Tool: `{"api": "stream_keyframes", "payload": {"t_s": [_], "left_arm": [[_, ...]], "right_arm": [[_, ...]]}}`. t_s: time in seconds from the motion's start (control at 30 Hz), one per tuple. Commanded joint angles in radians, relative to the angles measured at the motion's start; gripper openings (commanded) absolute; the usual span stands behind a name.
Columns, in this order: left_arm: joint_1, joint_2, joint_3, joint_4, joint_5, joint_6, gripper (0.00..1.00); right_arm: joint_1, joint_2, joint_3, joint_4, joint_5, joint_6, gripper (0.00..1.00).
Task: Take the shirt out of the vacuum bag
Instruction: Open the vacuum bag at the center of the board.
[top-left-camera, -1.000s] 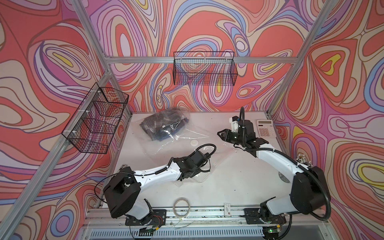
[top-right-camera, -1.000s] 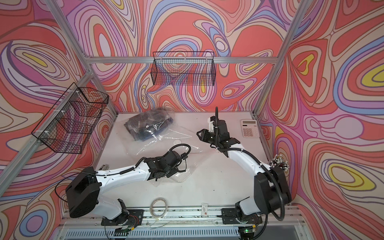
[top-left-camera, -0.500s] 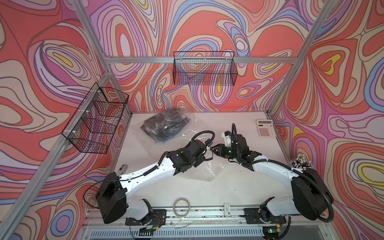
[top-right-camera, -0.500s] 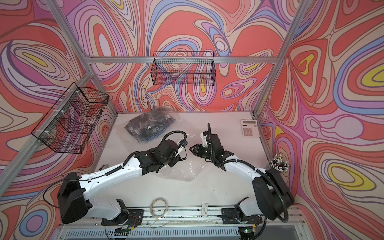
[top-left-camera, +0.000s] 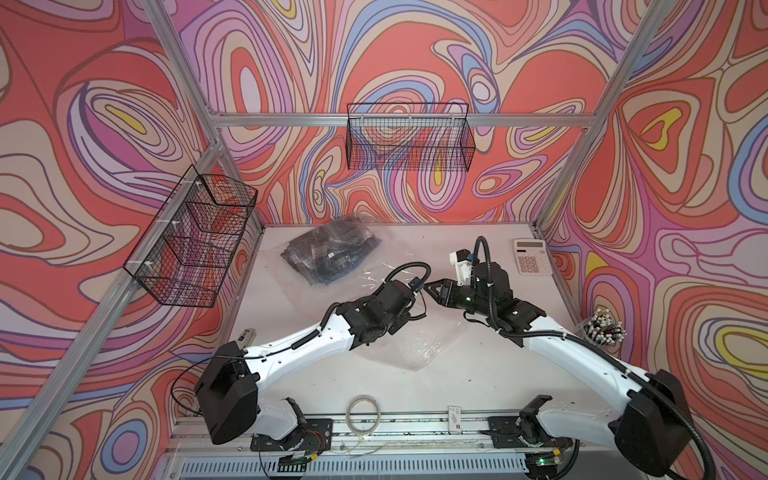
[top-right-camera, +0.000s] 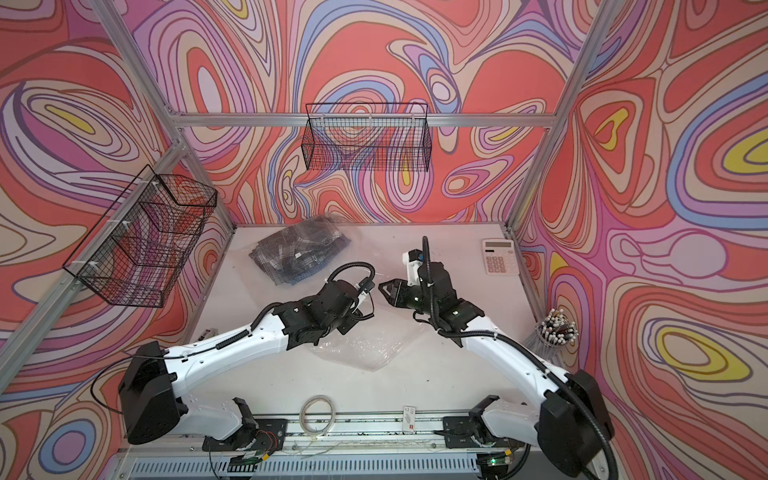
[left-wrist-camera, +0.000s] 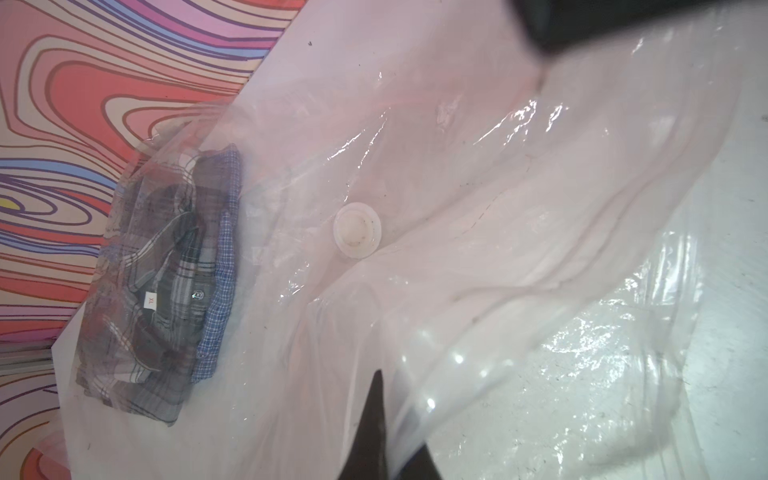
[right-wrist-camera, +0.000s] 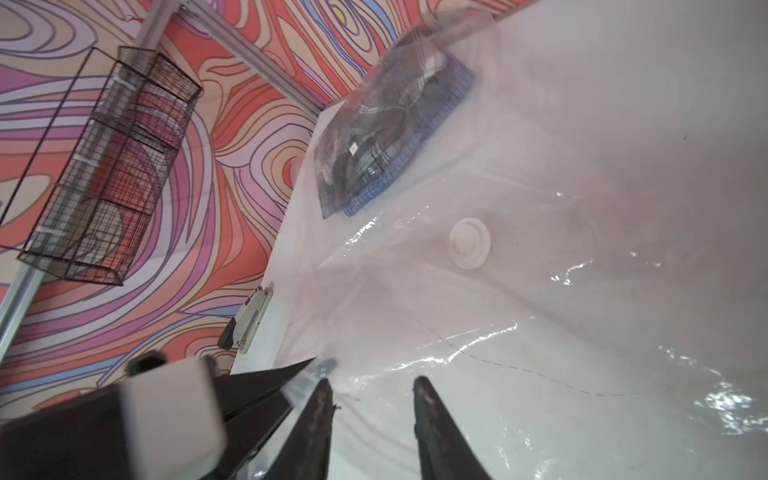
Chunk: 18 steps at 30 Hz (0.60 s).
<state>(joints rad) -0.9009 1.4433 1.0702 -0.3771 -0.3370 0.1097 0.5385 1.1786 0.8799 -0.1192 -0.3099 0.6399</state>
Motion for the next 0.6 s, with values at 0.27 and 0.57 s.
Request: {"api": "stream_keyframes", "payload": {"t_s": [0.27,0.57], "left_arm": [[0.049,0.029,0.101,-0.033,0.034,-0.048,0.0],[0.049,0.009,0.136,-0.06,0.018,-0.067,0.0]], "right_arm": [[0.051,-0.009,-0.171,-0.102,-0.311,-0.134,0.34],[0.077,0.174,-0.232,0.236,-0.162,0.023,0.34]]}}
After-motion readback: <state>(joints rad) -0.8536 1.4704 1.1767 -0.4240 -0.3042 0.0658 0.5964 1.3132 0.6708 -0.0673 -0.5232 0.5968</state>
